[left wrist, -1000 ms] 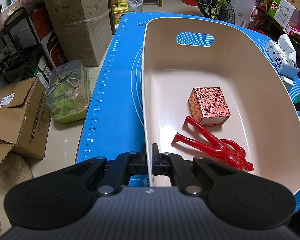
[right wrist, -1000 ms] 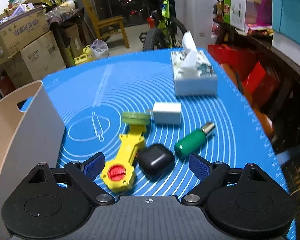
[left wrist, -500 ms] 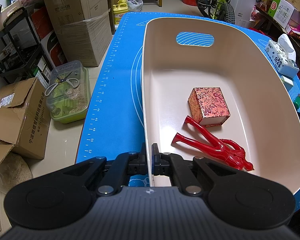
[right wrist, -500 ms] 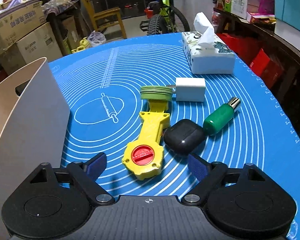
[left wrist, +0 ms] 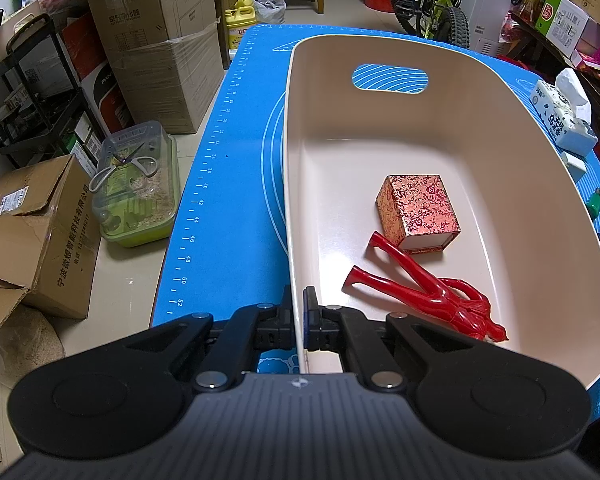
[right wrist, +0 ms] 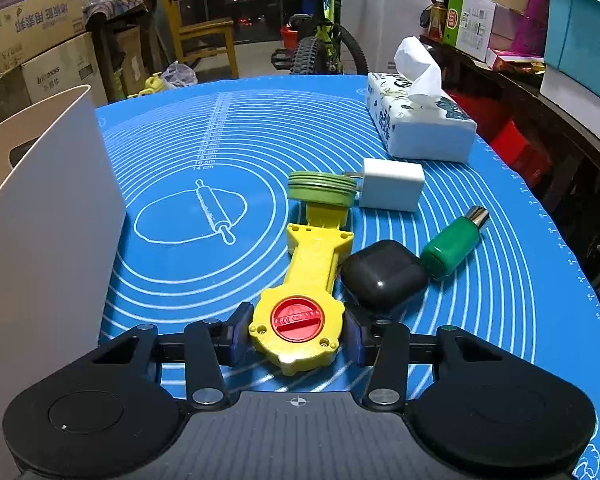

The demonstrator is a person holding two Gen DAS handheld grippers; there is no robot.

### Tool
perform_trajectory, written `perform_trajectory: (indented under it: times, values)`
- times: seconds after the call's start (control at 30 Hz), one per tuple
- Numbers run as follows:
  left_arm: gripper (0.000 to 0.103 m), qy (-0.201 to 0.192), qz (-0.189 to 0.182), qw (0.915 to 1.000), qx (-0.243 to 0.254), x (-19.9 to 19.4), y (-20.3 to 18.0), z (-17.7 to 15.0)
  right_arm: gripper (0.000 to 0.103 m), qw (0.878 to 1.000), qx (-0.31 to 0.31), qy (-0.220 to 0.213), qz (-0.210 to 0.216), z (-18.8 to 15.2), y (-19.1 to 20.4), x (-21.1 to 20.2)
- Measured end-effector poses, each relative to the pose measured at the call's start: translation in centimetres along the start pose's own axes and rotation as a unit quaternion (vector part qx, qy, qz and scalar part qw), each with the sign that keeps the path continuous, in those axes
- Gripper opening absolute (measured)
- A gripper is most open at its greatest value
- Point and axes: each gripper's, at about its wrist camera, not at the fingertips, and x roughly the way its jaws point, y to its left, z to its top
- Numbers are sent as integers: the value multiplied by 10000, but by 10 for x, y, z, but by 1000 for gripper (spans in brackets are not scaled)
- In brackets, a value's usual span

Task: Organize rigid objects
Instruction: 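Grasp the yellow tool with the red cap using the right gripper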

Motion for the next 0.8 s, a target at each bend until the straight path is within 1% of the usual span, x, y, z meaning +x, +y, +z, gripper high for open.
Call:
perform_trajectory:
  times: [0.27, 0.43, 0.8]
  values:
    - [5, 2, 1, 10000, -2, 0, 0, 0, 51, 9990, -170, -348, 242, -7, -11, -29]
    - [5, 3, -1, 10000, -5, 0, 0, 0, 50, 9976, -178, -545, 399, -2, -18, -48]
    - [5, 3, -2, 10000, -3, 0, 0, 0, 50, 9940, -386, -789, 646, 10, -22, -80]
